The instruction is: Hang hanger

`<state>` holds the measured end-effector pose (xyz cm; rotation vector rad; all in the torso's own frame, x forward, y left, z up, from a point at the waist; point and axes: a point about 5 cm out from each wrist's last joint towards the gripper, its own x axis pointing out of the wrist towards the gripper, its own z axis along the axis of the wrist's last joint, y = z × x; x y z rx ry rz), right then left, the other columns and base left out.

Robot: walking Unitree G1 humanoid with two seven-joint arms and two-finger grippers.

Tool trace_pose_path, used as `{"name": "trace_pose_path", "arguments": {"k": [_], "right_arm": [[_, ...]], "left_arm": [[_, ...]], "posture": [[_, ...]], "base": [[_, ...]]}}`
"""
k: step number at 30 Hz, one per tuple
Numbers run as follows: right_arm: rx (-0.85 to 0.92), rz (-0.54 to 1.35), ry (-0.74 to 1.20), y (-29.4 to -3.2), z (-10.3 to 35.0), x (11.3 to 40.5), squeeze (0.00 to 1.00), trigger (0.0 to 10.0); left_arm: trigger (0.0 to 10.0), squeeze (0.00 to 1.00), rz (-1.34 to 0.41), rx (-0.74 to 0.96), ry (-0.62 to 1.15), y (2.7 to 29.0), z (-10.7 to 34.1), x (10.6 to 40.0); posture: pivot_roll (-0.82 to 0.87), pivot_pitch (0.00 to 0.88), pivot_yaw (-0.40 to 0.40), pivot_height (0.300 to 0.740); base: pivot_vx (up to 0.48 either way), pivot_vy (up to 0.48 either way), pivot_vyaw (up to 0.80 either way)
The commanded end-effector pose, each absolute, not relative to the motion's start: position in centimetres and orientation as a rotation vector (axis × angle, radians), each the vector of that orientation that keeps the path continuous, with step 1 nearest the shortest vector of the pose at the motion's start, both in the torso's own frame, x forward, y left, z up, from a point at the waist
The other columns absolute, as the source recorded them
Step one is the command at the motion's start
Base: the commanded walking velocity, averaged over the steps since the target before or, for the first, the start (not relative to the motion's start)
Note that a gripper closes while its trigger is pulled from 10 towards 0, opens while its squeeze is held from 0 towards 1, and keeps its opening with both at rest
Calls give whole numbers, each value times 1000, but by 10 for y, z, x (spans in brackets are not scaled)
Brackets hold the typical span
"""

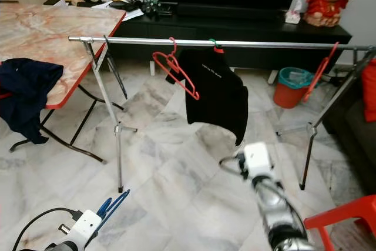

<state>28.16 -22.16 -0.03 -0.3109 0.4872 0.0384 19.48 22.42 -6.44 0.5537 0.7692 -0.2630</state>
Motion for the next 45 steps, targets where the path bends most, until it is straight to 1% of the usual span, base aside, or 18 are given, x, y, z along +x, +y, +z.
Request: {"name": "trace_pose_path", "arguments": {"k": [1,6,10,11,13,16,19,23,25,29,31,33,36,37,38,40,42,45], "right_arm": [[-328,38,462,-230,10,289,0,10000],[-344,76,437,-237,19,293,0,10000],[-408,230,435,-236,29,297,0,10000],[-428,278,428,-236,33,298,0,10000],[-453,334,414,-235,40,300,0,10000],[-466,352,406,-234,43,301,0,10000],[-462,369,406,-230,45,303,0,10000],[-454,416,410,-225,45,302,0,10000],[-464,459,403,-222,48,300,0,10000],[-497,552,375,-221,63,301,0,10000],[-483,633,355,-217,73,302,0,10000],[-475,695,334,-211,81,301,0,10000],[-505,934,307,-189,96,292,0,10000],[-505,934,307,-189,96,292,0,10000],[-526,1009,300,-183,102,288,0,10000],[-531,1051,296,-179,106,286,0,10000],[-535,1116,286,-171,114,283,0,10000],[-555,1175,292,-165,117,278,0,10000]], "left_arm": [[10000,0,-268,585,752,225,-63,196],[10000,0,-268,622,728,225,-62,197],[10000,0,-269,648,699,225,-60,198],[10000,0,-268,696,586,229,-37,231],[10000,0,-305,643,440,232,4,274],[10000,0,-304,675,424,234,11,281],[10000,0,-307,871,329,234,25,291],[10000,0,-319,886,327,233,27,293],[10000,0,-343,848,345,233,26,292],[10000,0,-462,832,323,235,43,298],[10000,0,-552,786,306,228,51,299],[10000,0,-622,788,290,221,56,300],[10000,0,-847,748,255,194,70,298],[10000,0,-847,748,255,194,70,298],[10000,0,-937,741,249,182,75,295],[10000,0,-1001,725,254,175,79,292],[10000,0,-1115,687,272,162,88,285],[10000,0,-1207,694,267,150,97,279]], "posture": [[-84,0,-54,740],[-84,0,-53,740],[-89,0,-50,740],[-89,0,-50,740],[-85,0,-50,740],[-85,0,-50,740],[-85,0,-50,740],[-86,0,-52,740],[-86,0,-52,740],[-88,0,-51,740],[-90,0,-52,740],[-89,0,-53,740],[-88,0,-57,740],[-88,0,-57,740],[-88,0,-57,740],[-93,0,-59,740],[-95,0,-57,740],[-89,0,-59,740]], "base": [[0,0,0],[0,0,0],[0,0,0],[0,0,0],[0,0,0],[0,0,0],[0,0,0],[0,0,0],[0,0,0],[0,0,0],[0,0,0],[0,0,0],[0,0,0],[0,0,0],[0,0,0],[0,0,0],[0,0,0],[0,0,0]]}}
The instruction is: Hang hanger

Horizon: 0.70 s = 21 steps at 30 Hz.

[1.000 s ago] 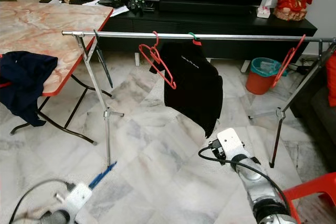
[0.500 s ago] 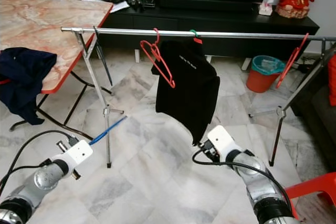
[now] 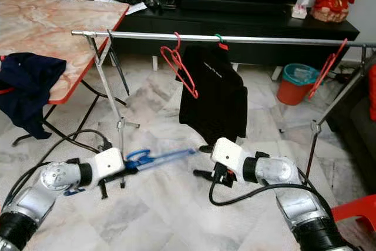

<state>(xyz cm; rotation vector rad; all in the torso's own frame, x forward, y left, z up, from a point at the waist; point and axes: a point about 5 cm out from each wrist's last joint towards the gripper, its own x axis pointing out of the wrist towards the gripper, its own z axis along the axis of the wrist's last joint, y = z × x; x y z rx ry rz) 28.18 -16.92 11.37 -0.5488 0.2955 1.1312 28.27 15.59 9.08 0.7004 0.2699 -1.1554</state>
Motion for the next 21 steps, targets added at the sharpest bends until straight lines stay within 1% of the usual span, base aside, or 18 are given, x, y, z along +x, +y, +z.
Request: {"name": "trace_pose_path", "arguments": {"k": [1,2,5,6,7,11,12,13,21], "right_arm": [[-558,1199,290,-162,119,276,0,10000],[-554,1230,293,-158,121,272,0,10000],[-540,1256,287,-153,124,270,0,10000],[-522,1263,274,-148,127,269,984,10000],[-514,1268,273,-146,128,269,1000,10000],[-513,1316,268,-140,129,264,1000,10000],[-517,1325,268,-139,130,263,973,10000],[-531,1333,266,-137,130,263,0,10000],[-575,1393,308,-133,126,259,0,10000]], "left_arm": [[10000,0,-1232,679,266,146,100,277],[10000,0,-1270,656,273,140,106,274],[10000,0,-1307,651,284,136,110,269],[10000,0,-1327,651,292,133,112,266],[10000,0,-1331,650,294,131,113,265],[10000,0,-1345,648,299,127,115,262],[10000,0,-1349,643,301,126,117,260],[10000,0,-1352,643,302,124,120,260],[10000,0,-1361,658,295,119,126,261]], "posture": [[-89,0,-59,740],[-88,0,-60,740],[-88,0,-60,740],[-88,0,-60,740],[-87,0,-62,740],[-87,0,-63,740],[-86,0,-64,740],[-84,0,-65,740],[-83,0,-66,740]], "base": [[0,0,0],[0,0,0],[0,0,0],[0,0,0],[0,0,0],[0,0,0],[0,0,0],[0,0,0],[0,0,0]]}}
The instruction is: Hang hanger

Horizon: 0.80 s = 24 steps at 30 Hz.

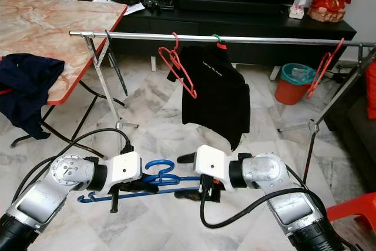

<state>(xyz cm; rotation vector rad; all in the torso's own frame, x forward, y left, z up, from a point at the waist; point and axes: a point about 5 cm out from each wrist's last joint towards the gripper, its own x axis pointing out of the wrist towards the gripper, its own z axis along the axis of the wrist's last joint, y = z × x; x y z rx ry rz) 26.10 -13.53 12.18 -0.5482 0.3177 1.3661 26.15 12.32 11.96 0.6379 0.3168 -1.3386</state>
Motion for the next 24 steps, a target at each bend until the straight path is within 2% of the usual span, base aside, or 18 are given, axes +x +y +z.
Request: {"name": "trace_pose_path", "arguments": {"k": [1,14,24], "right_arm": [[-574,1410,309,-132,127,257,0,10000],[-617,1398,292,-126,126,259,0,10000],[-679,1377,355,-135,118,260,0,10000]], "left_arm": [[10000,0,-1375,658,292,116,128,260],[10000,0,-1412,666,266,105,138,260],[10000,0,-1409,676,260,103,140,262]], "posture": [[-82,0,-68,740],[-82,0,-70,740],[-82,0,-70,740]], "base": [[0,0,0],[0,0,0],[0,0,0]]}}
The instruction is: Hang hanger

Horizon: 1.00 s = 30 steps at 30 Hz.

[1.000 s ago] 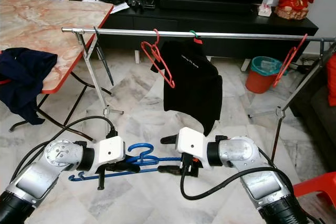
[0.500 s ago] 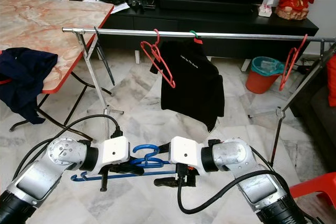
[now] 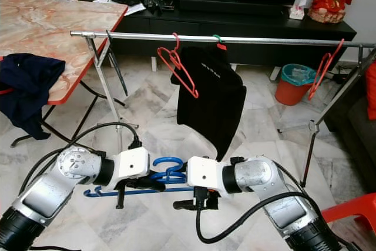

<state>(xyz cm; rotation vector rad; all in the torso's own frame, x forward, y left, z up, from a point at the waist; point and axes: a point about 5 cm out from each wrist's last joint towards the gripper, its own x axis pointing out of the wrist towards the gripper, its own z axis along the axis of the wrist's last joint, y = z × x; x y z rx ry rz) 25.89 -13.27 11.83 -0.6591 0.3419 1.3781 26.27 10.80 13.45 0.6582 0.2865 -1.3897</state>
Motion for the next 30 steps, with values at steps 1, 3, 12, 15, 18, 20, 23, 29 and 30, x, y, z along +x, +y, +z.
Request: {"name": "trace_pose_path", "arguments": {"k": [1,3,12,15,18,20,23,29,30], "right_arm": [[-683,1369,358,-135,118,261,0,10000],[-688,1359,361,-136,118,262,0,10000],[-686,1357,359,-137,117,263,0,9176],[-681,1357,355,-136,116,264,0,0],[-679,1357,356,-137,116,264,0,0],[-682,1358,357,-137,116,264,0,0],[-685,1359,358,-137,116,264,0,0],[-683,1353,356,-137,115,264,0,0],[-682,1352,356,-137,115,265,0,0]], "left_arm": [[10000,0,-1408,676,259,103,140,262],[10000,0,-1408,676,259,104,141,263],[10000,0,-1403,680,261,105,141,263],[10000,0,-1403,680,259,105,141,263],[10000,0,-1404,678,257,104,141,263],[10000,0,-1406,677,257,104,141,263],[10000,0,-1409,674,255,103,142,263],[10000,0,-1413,672,253,103,142,263],[10000,0,-1413,672,253,103,142,263]], "posture": [[-82,0,-70,740],[-82,0,-70,740],[-79,0,-71,740],[-79,0,-71,740],[-80,0,-72,740],[-80,0,-72,740],[-79,0,-72,740],[-79,0,-72,740],[-79,0,-72,740]], "base": [[0,0,0],[0,0,0],[0,0,0],[0,0,0],[0,0,0],[0,0,0],[0,0,0],[0,0,0],[0,0,0]]}}
